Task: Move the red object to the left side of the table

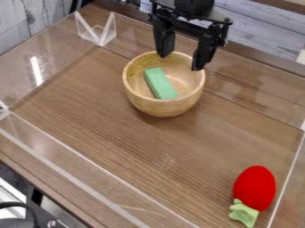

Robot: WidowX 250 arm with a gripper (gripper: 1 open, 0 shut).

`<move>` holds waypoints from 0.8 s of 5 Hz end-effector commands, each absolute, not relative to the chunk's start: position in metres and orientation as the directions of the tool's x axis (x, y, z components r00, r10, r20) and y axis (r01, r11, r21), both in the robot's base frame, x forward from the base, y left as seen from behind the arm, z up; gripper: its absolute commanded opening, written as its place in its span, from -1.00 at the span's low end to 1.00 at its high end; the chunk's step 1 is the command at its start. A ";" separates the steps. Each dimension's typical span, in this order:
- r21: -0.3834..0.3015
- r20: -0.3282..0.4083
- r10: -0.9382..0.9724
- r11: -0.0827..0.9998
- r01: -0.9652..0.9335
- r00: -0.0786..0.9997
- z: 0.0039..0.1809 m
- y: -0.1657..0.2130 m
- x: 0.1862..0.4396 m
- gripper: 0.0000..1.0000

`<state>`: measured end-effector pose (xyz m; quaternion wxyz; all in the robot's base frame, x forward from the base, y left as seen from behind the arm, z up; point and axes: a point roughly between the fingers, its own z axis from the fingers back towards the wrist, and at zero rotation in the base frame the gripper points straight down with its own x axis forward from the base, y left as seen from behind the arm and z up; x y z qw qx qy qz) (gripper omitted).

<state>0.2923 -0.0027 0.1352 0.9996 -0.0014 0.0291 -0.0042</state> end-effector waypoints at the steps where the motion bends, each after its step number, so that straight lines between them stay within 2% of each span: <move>1: -0.008 -0.089 -0.022 1.000 0.022 0.996 0.120 -0.005 0.286 1.00; 3: -0.039 -0.094 -0.090 0.995 0.087 0.991 0.098 -0.099 0.272 1.00; 4: -0.052 -0.090 -0.117 0.992 0.113 0.989 0.097 -0.140 0.265 1.00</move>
